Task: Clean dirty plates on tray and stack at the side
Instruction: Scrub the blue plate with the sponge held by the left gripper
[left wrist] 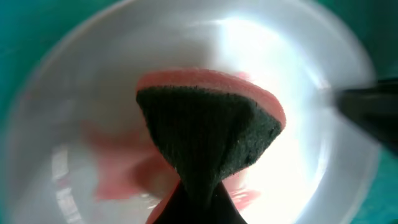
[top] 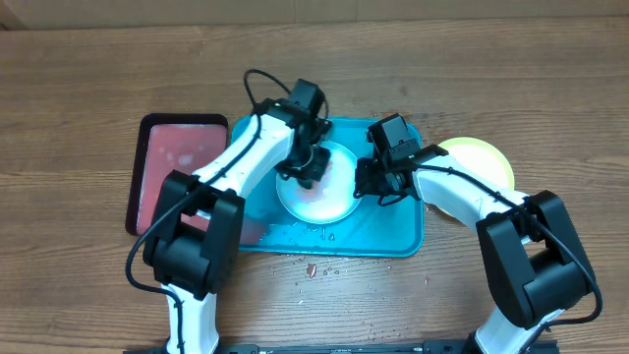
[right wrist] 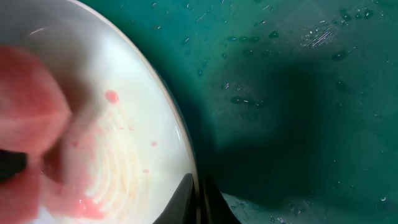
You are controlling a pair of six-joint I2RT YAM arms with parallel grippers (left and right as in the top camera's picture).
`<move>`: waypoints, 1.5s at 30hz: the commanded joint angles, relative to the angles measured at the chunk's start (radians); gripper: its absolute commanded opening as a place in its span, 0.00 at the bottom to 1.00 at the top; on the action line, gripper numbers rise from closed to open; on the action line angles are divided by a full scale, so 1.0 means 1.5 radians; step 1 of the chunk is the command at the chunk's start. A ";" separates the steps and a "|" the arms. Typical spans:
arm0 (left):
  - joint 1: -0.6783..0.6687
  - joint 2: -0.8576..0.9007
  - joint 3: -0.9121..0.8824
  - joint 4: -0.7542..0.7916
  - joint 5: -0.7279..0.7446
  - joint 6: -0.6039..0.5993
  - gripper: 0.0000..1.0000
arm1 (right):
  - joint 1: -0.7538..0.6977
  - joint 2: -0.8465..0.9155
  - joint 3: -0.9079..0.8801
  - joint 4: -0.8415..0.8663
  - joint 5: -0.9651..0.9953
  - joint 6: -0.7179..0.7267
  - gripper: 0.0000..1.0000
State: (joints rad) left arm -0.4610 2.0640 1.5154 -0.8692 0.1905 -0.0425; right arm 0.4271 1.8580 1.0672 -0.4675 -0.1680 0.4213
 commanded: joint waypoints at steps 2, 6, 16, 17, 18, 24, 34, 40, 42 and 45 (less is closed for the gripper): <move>-0.032 -0.008 -0.008 0.025 0.048 -0.018 0.04 | 0.004 0.002 0.000 -0.011 0.015 -0.005 0.04; -0.032 0.015 -0.009 0.023 0.043 -0.022 0.04 | 0.004 0.002 0.000 -0.011 0.015 -0.005 0.04; 0.027 0.038 -0.004 -0.057 -0.097 -0.048 0.04 | 0.004 0.002 0.000 -0.011 0.015 -0.005 0.04; 0.038 0.035 0.000 -0.067 -0.096 -0.052 0.04 | 0.004 0.002 0.000 -0.011 0.015 -0.005 0.04; 0.048 0.031 0.006 -0.076 -0.092 -0.058 0.04 | 0.004 0.002 0.000 -0.011 0.015 -0.005 0.04; 0.058 -0.001 0.030 -0.061 0.040 -0.039 0.04 | 0.004 0.002 0.000 -0.011 0.015 -0.005 0.04; -0.034 0.033 0.021 0.024 0.057 -0.063 0.04 | 0.004 0.002 0.000 -0.011 0.015 -0.005 0.04; -0.025 0.040 0.020 -0.014 -0.040 -0.103 0.04 | 0.004 0.002 0.000 -0.011 0.015 -0.005 0.04; -0.002 0.040 0.020 -0.047 -0.100 -0.124 0.05 | 0.004 0.002 0.000 -0.013 0.015 -0.005 0.04; 0.023 0.029 0.020 -0.067 -0.104 -0.121 0.04 | 0.004 0.002 0.000 -0.014 0.015 -0.005 0.04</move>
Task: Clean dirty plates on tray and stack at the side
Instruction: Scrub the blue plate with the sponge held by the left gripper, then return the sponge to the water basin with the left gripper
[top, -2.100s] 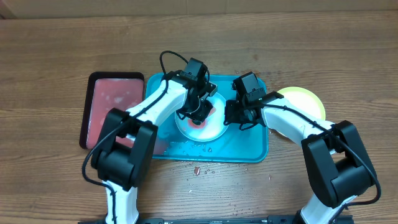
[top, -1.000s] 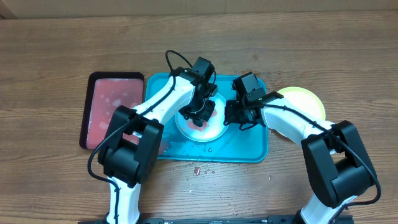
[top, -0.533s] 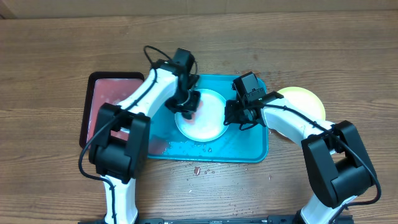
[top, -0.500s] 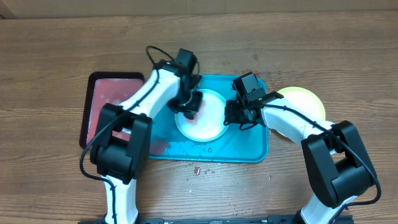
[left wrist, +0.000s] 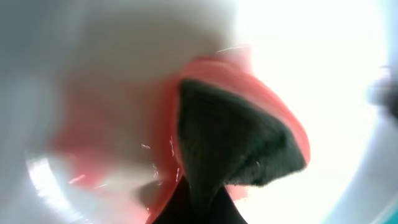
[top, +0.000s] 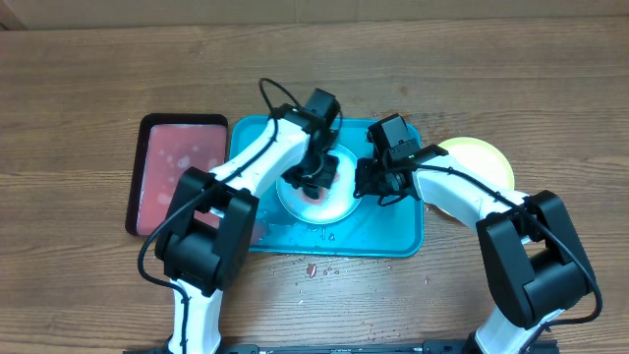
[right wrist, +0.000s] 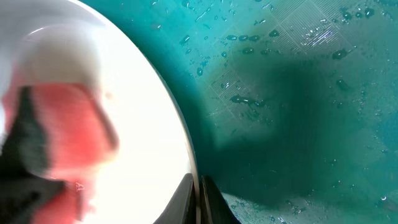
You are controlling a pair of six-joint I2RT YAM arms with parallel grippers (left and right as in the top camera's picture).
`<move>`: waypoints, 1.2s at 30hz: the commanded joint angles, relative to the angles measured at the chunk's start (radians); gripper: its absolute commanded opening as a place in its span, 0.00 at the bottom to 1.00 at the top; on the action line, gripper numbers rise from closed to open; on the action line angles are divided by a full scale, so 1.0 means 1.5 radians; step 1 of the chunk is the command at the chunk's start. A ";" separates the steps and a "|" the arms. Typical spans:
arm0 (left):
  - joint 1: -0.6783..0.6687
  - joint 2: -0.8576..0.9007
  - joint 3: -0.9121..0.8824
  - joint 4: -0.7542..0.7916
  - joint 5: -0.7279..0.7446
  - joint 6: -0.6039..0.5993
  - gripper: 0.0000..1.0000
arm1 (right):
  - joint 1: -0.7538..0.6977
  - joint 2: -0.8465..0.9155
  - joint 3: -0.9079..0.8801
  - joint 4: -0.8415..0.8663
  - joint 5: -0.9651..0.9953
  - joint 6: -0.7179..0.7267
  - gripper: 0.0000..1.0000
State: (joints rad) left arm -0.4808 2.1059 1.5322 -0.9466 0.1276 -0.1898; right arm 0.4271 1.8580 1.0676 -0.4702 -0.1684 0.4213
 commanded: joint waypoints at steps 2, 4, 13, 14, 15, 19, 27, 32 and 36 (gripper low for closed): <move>0.047 -0.018 0.009 -0.021 -0.056 -0.001 0.04 | 0.004 0.002 -0.001 -0.011 0.015 -0.005 0.04; 0.050 -0.051 0.009 -0.019 -0.050 0.014 0.04 | 0.004 0.002 -0.001 -0.009 0.015 -0.005 0.04; 0.091 -0.219 0.009 -0.025 -0.072 0.004 0.04 | 0.004 0.002 -0.001 -0.015 0.012 -0.005 0.04; 0.107 -0.231 0.009 -0.031 -0.073 -0.001 0.04 | 0.004 0.002 -0.001 -0.016 0.012 -0.006 0.04; 0.123 -0.241 0.009 -0.036 -0.072 -0.001 0.04 | 0.004 0.002 -0.001 -0.016 0.012 -0.010 0.04; 0.191 -0.267 0.008 -0.068 -0.070 0.006 0.04 | 0.004 0.002 0.001 -0.010 0.012 -0.023 0.04; 0.310 -0.337 -0.085 -0.030 -0.011 0.065 0.04 | 0.004 -0.025 0.069 -0.048 0.047 -0.060 0.04; 0.392 -0.371 -0.209 0.072 0.057 0.111 0.04 | 0.008 -0.067 0.122 -0.121 0.152 -0.098 0.04; 0.452 -0.362 -0.287 0.160 0.073 0.122 0.04 | 0.036 -0.116 0.135 -0.143 0.271 -0.125 0.04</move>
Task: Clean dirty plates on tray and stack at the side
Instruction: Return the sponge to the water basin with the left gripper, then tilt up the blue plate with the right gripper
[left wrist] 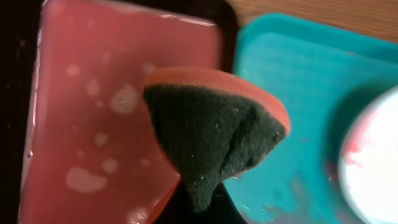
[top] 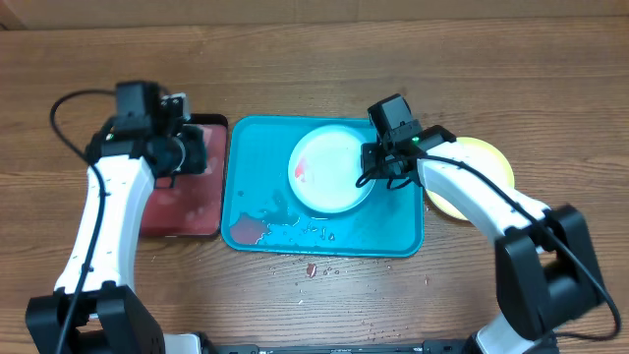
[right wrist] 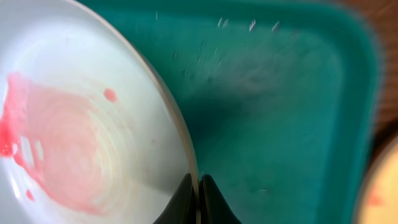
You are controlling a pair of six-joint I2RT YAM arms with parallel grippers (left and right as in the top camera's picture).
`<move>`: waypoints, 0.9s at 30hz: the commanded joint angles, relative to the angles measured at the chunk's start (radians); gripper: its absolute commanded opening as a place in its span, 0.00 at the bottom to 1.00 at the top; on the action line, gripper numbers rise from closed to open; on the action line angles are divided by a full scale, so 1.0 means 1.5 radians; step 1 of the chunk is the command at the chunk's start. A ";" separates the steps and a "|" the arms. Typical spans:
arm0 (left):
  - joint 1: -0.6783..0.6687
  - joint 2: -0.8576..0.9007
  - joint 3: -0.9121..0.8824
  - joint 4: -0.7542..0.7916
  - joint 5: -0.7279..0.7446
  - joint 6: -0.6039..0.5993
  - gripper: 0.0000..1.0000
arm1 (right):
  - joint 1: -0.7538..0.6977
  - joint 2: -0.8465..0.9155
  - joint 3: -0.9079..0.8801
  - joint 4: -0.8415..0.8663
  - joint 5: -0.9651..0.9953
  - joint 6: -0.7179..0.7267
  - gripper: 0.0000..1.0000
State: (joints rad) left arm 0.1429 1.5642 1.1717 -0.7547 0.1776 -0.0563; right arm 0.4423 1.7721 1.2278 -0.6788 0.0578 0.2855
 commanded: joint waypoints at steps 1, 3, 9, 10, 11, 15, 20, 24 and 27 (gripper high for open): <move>0.046 0.002 -0.061 0.050 0.040 0.033 0.04 | 0.036 -0.068 0.028 -0.006 0.153 -0.045 0.04; 0.063 0.015 -0.093 0.090 0.040 0.034 0.04 | 0.067 -0.086 0.028 -0.005 0.242 -0.067 0.04; 0.059 0.063 -0.126 0.157 0.037 0.110 0.04 | 0.167 -0.095 0.028 0.009 0.499 -0.112 0.04; 0.056 0.073 -0.125 0.163 0.032 0.129 0.04 | 0.183 -0.095 0.028 0.019 0.528 -0.127 0.04; 0.053 0.080 -0.126 0.167 0.025 0.141 0.04 | 0.194 -0.095 0.028 0.026 0.544 -0.139 0.04; 0.051 0.110 -0.126 0.178 -0.022 0.160 0.05 | 0.237 -0.095 0.028 0.047 0.619 -0.166 0.04; 0.051 0.125 -0.125 0.184 -0.044 0.170 0.37 | 0.276 -0.095 0.028 0.077 0.695 -0.204 0.04; 0.044 0.125 -0.125 0.187 -0.044 0.166 1.00 | 0.294 -0.095 0.028 0.101 0.702 -0.247 0.04; 0.039 0.124 -0.125 0.187 -0.044 0.136 1.00 | 0.303 -0.095 0.028 0.103 0.724 -0.248 0.04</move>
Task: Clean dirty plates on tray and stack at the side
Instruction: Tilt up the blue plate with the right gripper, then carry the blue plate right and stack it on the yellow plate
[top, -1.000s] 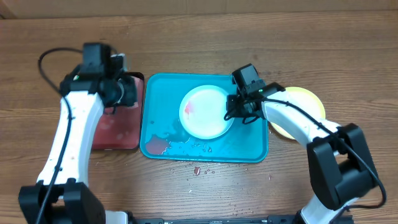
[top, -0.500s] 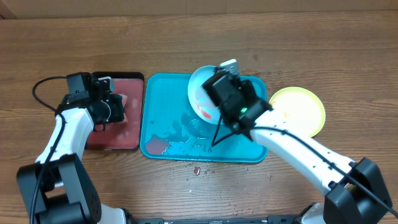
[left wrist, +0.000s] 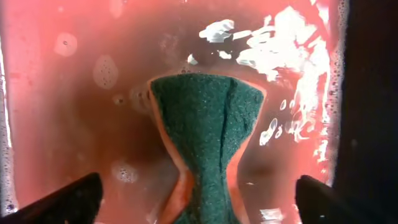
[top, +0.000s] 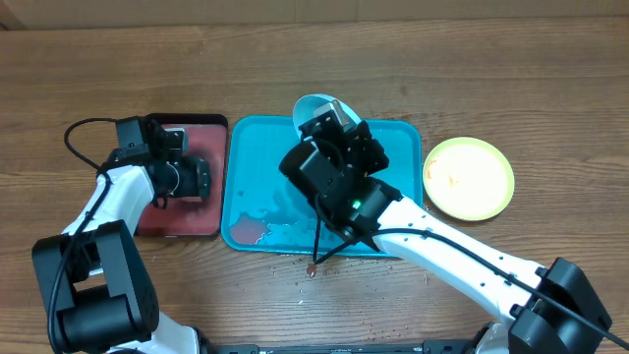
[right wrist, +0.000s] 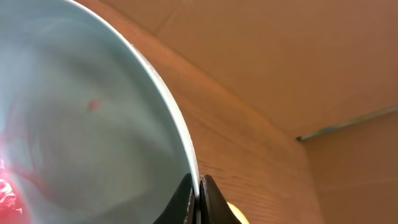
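Observation:
A green and orange sponge (left wrist: 208,124) lies in the pink soapy water of the dark red tray (top: 147,211) at the left. My left gripper (left wrist: 199,208) is open around it, its fingers (left wrist: 62,199) spread wide to either side; in the overhead view the left gripper (top: 192,179) sits low over that tray. The white plate (right wrist: 81,124) is held up on edge, high above the back of the teal tray (top: 393,211), with pink traces low on its face. My right gripper (right wrist: 199,186) is shut on its rim. The overhead view shows only the plate's top (top: 316,104).
A yellow plate (top: 469,177) lies on the table to the right of the teal tray. A pink puddle (top: 251,228) and droplets wet the teal tray's front left. Red crumbs (top: 311,267) dot the table in front. The raised right arm covers the tray's middle.
My left gripper held the sponge above the edge of the red tray; now it is open, low in the tray, with the sponge in the water. The plate went from near-flat over the teal tray to high and tilted.
At first my left gripper pressed the sponge into the white plate on the teal tray while the right held the rim, and the same a moment later. Then the sponge was over the red tray. Now it lies released there and the plate is lifted.

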You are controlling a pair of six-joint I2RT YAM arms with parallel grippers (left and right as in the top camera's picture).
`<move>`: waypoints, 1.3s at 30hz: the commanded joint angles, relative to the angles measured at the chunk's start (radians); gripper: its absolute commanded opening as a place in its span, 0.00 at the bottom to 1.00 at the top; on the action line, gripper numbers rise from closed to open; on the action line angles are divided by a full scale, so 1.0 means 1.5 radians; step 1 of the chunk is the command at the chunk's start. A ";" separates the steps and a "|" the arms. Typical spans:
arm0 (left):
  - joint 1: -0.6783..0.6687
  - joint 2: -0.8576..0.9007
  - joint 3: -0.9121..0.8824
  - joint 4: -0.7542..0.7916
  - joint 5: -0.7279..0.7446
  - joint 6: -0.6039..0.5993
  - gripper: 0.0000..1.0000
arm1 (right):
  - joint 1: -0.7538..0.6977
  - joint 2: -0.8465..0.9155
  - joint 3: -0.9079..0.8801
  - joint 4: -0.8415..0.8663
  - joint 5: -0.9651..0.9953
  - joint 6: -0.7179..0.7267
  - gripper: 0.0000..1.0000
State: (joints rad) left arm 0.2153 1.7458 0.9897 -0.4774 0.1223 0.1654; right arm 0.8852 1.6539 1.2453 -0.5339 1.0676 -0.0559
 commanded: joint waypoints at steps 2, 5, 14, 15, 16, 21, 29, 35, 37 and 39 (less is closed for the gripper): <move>-0.010 -0.006 -0.003 -0.002 -0.007 -0.027 1.00 | 0.010 -0.016 0.017 0.006 0.072 -0.021 0.04; -0.010 -0.037 -0.001 -0.011 -0.006 -0.054 1.00 | 0.016 -0.016 0.017 0.010 0.116 -0.021 0.04; -0.010 -0.173 0.004 -0.044 0.043 -0.093 1.00 | 0.038 -0.016 0.017 0.059 0.161 -0.021 0.04; -0.010 -0.183 0.004 -0.051 0.048 -0.096 1.00 | 0.040 -0.016 0.017 0.062 0.161 -0.021 0.04; -0.010 -0.188 0.004 -0.058 0.053 -0.096 1.00 | 0.042 -0.016 0.017 0.062 0.161 -0.021 0.04; -0.010 -0.192 0.004 -0.099 0.059 -0.098 1.00 | 0.046 -0.016 0.017 0.061 0.166 -0.005 0.04; -0.010 -0.192 0.004 -0.143 0.059 -0.098 1.00 | -0.020 -0.018 0.017 -0.062 -0.076 0.235 0.04; -0.010 -0.192 0.004 -0.157 0.060 -0.105 1.00 | -0.192 -0.027 0.017 -0.143 -0.372 0.412 0.04; -0.010 -0.192 0.004 -0.157 0.059 -0.108 1.00 | -0.271 -0.035 0.017 -0.153 -0.482 0.425 0.04; -0.010 -0.192 0.004 -0.155 0.059 -0.108 1.00 | -0.341 -0.040 0.017 -0.163 -0.571 0.425 0.04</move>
State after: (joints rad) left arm 0.2043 1.4643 0.9897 -0.7116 0.1955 0.0238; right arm 0.4953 1.6516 1.2510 -0.7704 0.5243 0.4835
